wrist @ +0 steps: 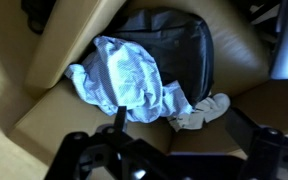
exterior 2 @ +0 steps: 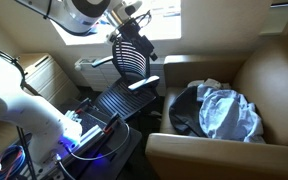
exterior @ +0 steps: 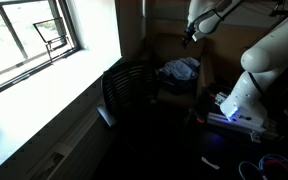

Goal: Take the cloth on the couch and put it on the chair

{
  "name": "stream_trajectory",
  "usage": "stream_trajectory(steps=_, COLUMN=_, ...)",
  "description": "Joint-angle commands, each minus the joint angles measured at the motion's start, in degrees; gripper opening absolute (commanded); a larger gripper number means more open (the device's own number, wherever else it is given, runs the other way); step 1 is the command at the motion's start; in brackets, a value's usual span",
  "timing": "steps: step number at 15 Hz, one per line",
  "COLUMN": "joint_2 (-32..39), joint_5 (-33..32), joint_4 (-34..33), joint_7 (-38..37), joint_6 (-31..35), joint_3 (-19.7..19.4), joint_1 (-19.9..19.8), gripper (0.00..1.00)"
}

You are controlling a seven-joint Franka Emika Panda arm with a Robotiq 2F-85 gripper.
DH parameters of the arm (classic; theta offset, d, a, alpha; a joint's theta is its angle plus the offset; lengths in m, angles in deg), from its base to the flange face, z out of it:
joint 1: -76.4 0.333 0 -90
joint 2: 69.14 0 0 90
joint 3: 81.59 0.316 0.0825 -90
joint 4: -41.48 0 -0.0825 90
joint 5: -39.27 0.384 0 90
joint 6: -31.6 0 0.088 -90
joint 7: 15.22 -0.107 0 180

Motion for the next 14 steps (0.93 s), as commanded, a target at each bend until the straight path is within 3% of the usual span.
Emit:
stream_trajectory(steps=1, joint_2=6.6, joint_5=-16.4, joint_4=-4.6, joint_7=-16.4, joint_6=2.6, joint_3=11.8, joint_1=-15.4, gripper=1.00)
stream_trajectory(steps=3, joint_2=9.5, joint_5=-27.0, joint_4=-8.9, joint_7=-25.4, joint_6=0.0, joint_3=14.2, joint_1=-20.5, gripper=1.00)
stream_trajectory(steps=5, joint_2=17.3, joint_5=-37.1, joint_4=-13.7, joint_7=-35.7, joint_6=-6.8, joint_3=12.6, joint_1=-20.2, gripper=1.00)
stream_trajectory(steps=6, joint_2=9.3, joint_5=-30.8, joint_4=-8.5, joint_7=-29.1, joint_6=-2.7, joint_3=4.3, joint_1=-11.0, gripper=1.00)
stream_trajectory(steps=9, joint_2=11.3, joint_5=-31.8, joint_4=-9.6, joint_7=-30.4, joint_6=-3.1, joint_3=-1.0, joint_1=-6.3, gripper=1.00)
stream_trajectory(steps=10, joint_2=7.2, joint_5=-39.1, joint_4=-6.5, joint_7=-31.7, joint_6=5.5, joint_3=-3.9, joint_1=-5.9, gripper=1.00)
stream_trajectory(steps=11, joint_2=6.9, joint_5=-41.9, joint_4=-5.7, joint_7=-30.9, joint_6=8.1, joint_3=-6.8, joint_1=-4.4, gripper=1.00)
stream_trajectory(steps=12, joint_2=8.1, joint_5=-47.8, joint_4=-6.2, joint_7=-33.4, joint_6=12.8, joint_3=-4.3, joint_1=-9.0, gripper=1.00)
stream_trajectory(steps=14, joint_2=12.0, joint_5=-57.8, joint_4=-8.7, joint_7=-37.3, joint_6=21.6, joint_3=-7.3, joint_1=-9.4, gripper=1.00)
